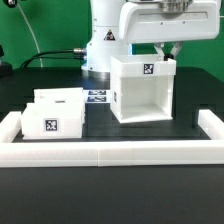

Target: Assemble drawer

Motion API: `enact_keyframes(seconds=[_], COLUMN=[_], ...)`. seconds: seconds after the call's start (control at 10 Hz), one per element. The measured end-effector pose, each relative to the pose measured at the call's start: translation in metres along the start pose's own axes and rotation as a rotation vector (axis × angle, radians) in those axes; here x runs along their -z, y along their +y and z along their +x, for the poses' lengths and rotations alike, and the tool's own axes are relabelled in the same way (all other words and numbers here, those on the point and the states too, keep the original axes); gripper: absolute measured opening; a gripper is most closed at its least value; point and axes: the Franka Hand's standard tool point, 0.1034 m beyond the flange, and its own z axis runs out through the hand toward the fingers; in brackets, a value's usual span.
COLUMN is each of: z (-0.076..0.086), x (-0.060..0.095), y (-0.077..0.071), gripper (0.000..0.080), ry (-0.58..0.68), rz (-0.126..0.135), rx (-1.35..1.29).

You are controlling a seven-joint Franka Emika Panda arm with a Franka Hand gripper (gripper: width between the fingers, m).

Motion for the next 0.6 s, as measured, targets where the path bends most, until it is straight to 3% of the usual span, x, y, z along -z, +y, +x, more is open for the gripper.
enact_keyframes(seconds=[0.6], z=[0.102], x=[0.007], y=[0.025], gripper=[0.0037], ry=[0.089], rz=[0.018], rx=[-0.045])
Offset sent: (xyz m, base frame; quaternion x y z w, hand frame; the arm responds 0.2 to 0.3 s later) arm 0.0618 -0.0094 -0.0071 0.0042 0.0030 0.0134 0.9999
